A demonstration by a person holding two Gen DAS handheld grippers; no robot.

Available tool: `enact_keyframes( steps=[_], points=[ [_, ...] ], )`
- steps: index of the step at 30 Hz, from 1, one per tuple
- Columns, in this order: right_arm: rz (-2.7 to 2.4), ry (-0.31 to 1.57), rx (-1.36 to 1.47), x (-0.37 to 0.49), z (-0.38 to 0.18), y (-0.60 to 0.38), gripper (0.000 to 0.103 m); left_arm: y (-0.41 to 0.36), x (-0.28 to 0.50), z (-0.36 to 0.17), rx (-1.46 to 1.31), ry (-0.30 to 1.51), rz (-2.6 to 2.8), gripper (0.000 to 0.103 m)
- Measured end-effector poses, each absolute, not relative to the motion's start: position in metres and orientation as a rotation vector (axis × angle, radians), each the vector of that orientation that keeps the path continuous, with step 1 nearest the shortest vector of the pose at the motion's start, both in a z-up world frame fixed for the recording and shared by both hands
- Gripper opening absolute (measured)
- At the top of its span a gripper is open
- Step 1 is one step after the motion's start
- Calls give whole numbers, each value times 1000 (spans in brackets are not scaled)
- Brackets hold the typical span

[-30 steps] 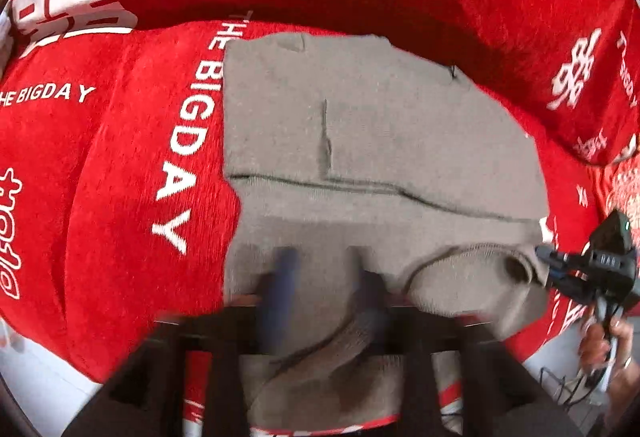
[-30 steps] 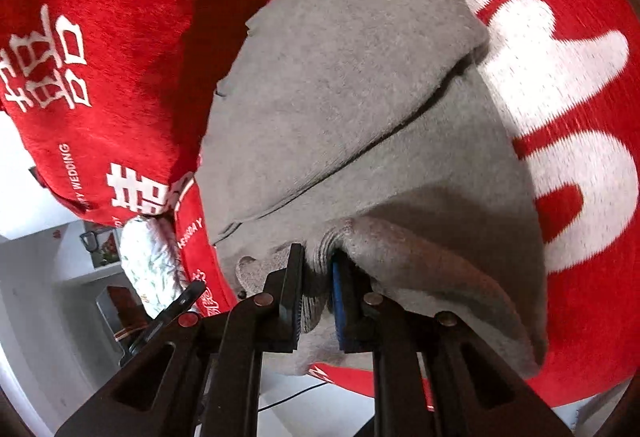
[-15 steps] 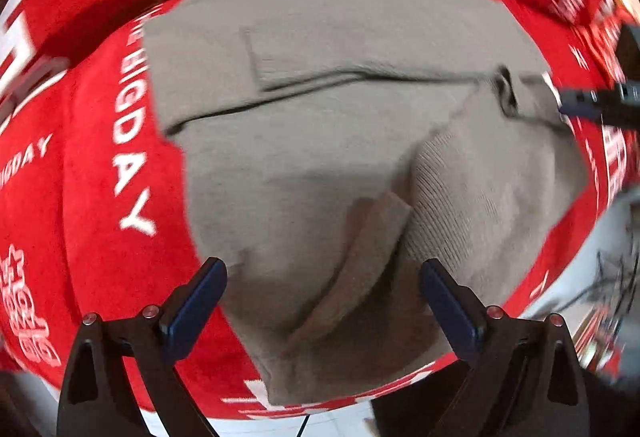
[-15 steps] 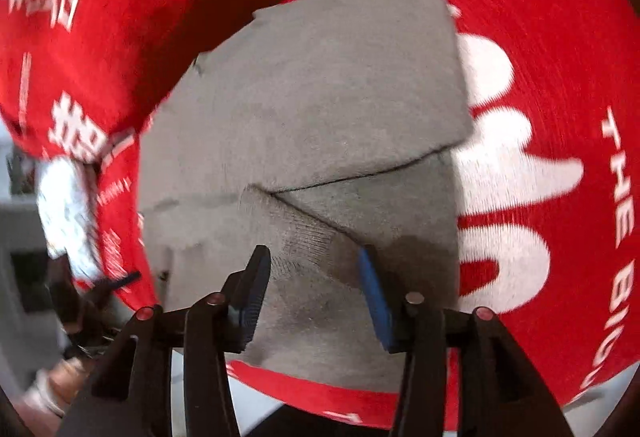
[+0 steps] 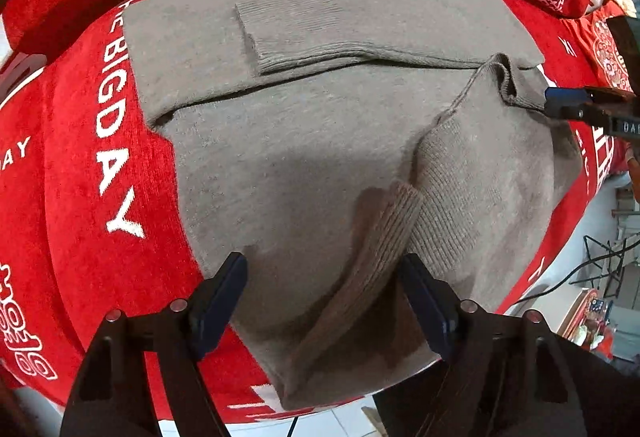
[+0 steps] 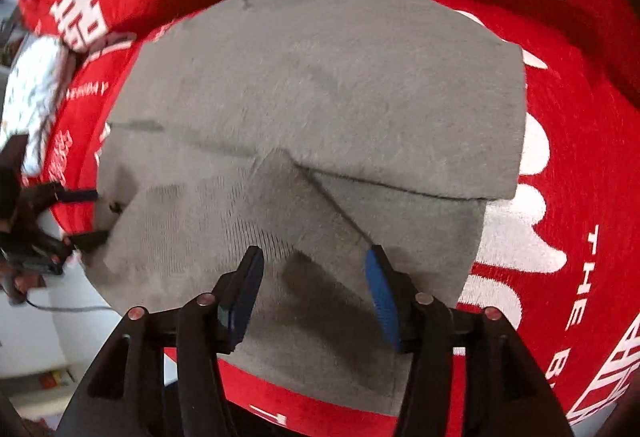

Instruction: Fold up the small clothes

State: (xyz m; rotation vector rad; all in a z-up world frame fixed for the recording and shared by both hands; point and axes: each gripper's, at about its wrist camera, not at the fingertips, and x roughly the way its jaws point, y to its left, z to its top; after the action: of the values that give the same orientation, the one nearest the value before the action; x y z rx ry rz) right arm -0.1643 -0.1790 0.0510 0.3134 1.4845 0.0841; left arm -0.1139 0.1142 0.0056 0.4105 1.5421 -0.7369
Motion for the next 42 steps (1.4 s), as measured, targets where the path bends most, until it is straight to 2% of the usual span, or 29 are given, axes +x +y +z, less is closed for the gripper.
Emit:
enact_keyframes(
  steps=[4,6,7,8,9,10,11,13,22,29,36,42],
  points=[
    [60,1486,279,-160,45,-175,58,97,-114,3,439,1525,-762,78],
    [45,1487,269,-154,40,-175,58,87,-115,0,454,1530,-786,47],
    [35,1492,259,-151,37,-175,58,84,-115,-2,446,1540,-795,38],
    [26,1500,252,-149,33,-175,57,83,-115,-2,439,1539,-800,19],
    [24,1513,250,-147,30,-174,49,83,-115,-1,428,1545,-812,13],
    [37,1523,262,-146,27,-173,26,84,-116,1,419,1538,-809,13],
    [45,1517,265,-145,28,-171,18,85,-116,3,414,1531,-807,8],
    [35,1492,227,-148,37,-167,14,92,-116,10,386,1523,-798,8],
    [8,1322,312,-160,114,-192,14,135,-78,88,170,1397,-661,8],
    [-18,1193,338,-114,157,-218,14,133,-17,134,72,1239,-547,8],
    [-54,1186,392,-56,131,-252,14,74,53,110,75,1164,-451,8],
    [-62,1285,565,-21,53,-284,14,40,91,37,144,1253,-328,8]
  ],
)
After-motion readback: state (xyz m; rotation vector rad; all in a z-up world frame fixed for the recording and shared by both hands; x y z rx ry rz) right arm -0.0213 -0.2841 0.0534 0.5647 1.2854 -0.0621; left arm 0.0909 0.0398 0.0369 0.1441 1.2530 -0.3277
